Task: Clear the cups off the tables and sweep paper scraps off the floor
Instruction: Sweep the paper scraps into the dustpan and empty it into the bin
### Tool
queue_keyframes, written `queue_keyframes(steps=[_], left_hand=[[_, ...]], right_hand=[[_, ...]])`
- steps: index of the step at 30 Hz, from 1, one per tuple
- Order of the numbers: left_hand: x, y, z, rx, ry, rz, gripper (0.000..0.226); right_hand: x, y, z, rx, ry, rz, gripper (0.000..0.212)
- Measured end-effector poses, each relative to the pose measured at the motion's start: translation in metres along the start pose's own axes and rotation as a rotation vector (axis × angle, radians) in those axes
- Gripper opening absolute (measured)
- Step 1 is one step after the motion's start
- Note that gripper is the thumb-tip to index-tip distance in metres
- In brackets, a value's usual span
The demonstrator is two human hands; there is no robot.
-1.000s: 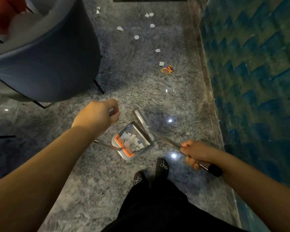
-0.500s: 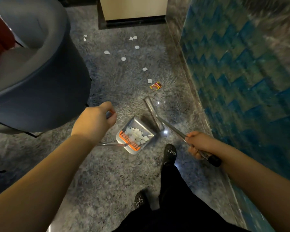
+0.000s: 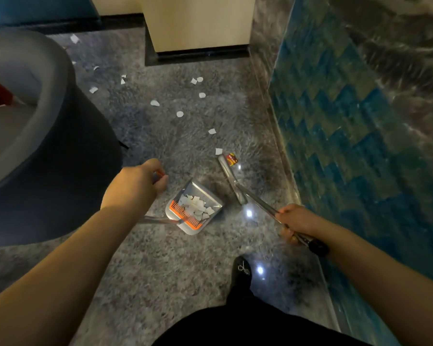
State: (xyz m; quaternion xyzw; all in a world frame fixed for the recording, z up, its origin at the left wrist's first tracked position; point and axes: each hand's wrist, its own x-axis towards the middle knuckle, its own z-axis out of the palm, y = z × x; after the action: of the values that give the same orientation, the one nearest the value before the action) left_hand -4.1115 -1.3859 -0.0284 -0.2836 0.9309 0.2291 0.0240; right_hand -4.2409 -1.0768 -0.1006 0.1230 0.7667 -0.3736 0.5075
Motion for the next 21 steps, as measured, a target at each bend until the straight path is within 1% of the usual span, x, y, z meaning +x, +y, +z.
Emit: queue_keyframes(steps=[3, 6, 10, 13, 16, 18, 21], left_hand=[[0.036, 0.013, -0.001, 0.013, 0.007, -0.013, 0.011], [0.067, 0.022, -0.004, 0.014, 0.027, -0.001, 0.010], [0.115, 0.028, -0.010, 0.020, 0.032, 0.038, 0.011], [0.156, 0.027, -0.012, 0.016, -0.005, 0.094, 0.011], [0.199, 0.029, -0.013, 0.021, -0.044, 0.139, 0.012], [0.225, 0.030, -0.014, 0.037, -0.068, 0.159, 0.011], [0.260, 0.032, -0.016, 0.034, -0.113, 0.199, 0.010]], right_hand=[[0.023, -0.033, -0.024, -0.066, 0.004, -0.023, 0.025], [0.046, -0.065, -0.040, -0.196, 0.036, -0.053, 0.030], [0.074, -0.102, -0.052, -0.195, 0.045, -0.028, 0.034], [0.092, -0.131, -0.057, -0.182, 0.086, -0.033, 0.032], [0.110, -0.161, -0.062, -0.284, 0.121, -0.049, 0.033], [0.124, -0.178, -0.064, -0.294, 0.129, -0.038, 0.034], [0.146, -0.199, -0.066, -0.287, 0.125, -0.010, 0.030]])
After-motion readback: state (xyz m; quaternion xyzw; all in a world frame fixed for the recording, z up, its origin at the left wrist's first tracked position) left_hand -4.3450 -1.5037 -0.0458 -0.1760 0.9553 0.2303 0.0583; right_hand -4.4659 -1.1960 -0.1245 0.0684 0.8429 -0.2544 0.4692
